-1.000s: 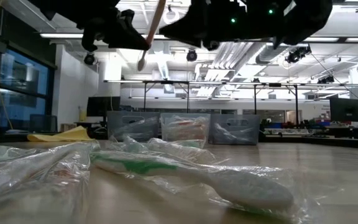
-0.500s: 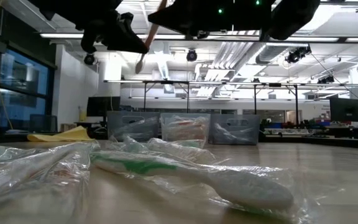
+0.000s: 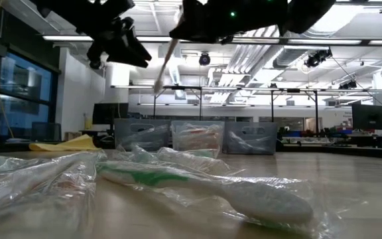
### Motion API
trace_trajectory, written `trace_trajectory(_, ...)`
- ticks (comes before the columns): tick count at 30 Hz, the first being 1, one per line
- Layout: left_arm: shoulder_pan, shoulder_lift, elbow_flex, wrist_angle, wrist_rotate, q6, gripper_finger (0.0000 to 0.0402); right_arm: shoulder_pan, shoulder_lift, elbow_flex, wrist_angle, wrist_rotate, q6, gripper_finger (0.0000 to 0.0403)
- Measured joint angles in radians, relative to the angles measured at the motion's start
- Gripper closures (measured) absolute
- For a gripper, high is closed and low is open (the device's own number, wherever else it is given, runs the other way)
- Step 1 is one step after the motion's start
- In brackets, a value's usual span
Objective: Pick & Place Toothbrushes
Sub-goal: Put the orange toothbrush into the transparent bin
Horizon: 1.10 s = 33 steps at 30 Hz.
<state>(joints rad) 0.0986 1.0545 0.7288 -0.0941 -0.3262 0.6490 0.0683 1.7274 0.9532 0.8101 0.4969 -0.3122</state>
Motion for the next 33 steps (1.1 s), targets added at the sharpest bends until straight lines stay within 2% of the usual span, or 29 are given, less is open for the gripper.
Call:
trace_trajectory(3, 0.000, -0.018, 0.003, -0.046, -0.018, -0.048, 0.0210, -0.024, -0.012, 0.022, -0.030, 0.103, -0.003, 0.0384)
trace_trajectory(6, 0.000, -0.020, 0.003, -0.079, -0.017, -0.105, 0.0209, -0.077, -0.013, 0.025, -0.010, 0.151, 0.049, 0.0384)
trace_trajectory(11, 0.000, -0.016, 0.002, -0.190, -0.006, -0.181, 0.0209, -0.190, -0.005, 0.024, -0.046, 0.152, 0.192, 0.0384)
trace_trajectory(18, 0.000, -0.009, 0.001, -0.267, 0.037, -0.291, 0.0208, -0.294, 0.003, 0.024, -0.017, 0.151, 0.236, 0.0384)
trace_trajectory(22, 0.000, -0.009, 0.001, -0.281, 0.079, -0.325, 0.0208, -0.311, 0.059, 0.024, -0.012, 0.152, 0.254, 0.0384)
trace_trajectory(27, 0.000, -0.009, -0.005, -0.290, 0.089, -0.348, 0.0208, -0.317, 0.130, 0.024, 0.117, 0.155, 0.254, 0.0384)
trace_trajectory(33, 0.000, -0.009, -0.085, -0.232, 0.089, -0.345, 0.0208, -0.338, 0.226, 0.024, 0.236, 0.186, 0.241, 0.0384)
